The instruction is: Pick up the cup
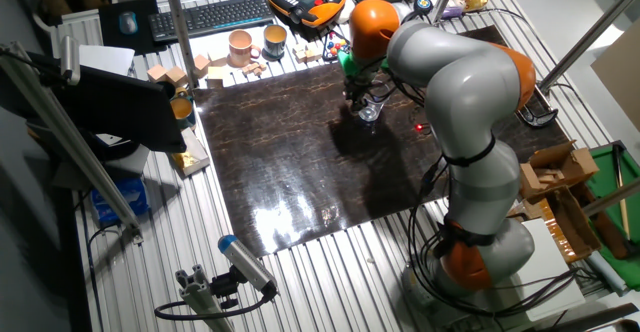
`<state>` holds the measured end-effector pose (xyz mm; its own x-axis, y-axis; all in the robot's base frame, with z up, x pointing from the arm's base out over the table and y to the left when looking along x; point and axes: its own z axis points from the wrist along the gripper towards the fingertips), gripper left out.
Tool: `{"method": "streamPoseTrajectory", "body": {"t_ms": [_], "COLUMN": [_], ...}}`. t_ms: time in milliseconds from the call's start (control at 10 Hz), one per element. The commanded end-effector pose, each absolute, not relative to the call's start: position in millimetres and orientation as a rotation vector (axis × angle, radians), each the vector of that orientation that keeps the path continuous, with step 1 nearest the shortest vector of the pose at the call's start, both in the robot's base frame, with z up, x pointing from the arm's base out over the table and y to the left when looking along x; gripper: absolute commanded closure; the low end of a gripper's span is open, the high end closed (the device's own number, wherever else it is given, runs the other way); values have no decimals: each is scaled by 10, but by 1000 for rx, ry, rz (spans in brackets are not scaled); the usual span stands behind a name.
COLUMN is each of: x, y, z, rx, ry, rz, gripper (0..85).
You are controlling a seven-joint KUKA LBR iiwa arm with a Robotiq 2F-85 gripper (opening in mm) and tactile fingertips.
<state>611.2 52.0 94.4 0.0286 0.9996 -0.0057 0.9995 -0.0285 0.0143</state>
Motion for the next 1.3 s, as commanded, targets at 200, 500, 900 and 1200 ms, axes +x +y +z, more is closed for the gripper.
{"method": "streamPoseTrajectory", "body": {"t_ms": [200, 500, 900, 1200], "x": [6108, 6104, 6091, 6078], "y": [503, 483, 506, 518], "z": [937, 922, 908, 879], "rx": [2246, 2244, 2234, 2233], "ry": [2176, 2178, 2181, 2190], "rz": [-4, -4, -14, -8], "gripper": [423, 437, 473, 477]}}
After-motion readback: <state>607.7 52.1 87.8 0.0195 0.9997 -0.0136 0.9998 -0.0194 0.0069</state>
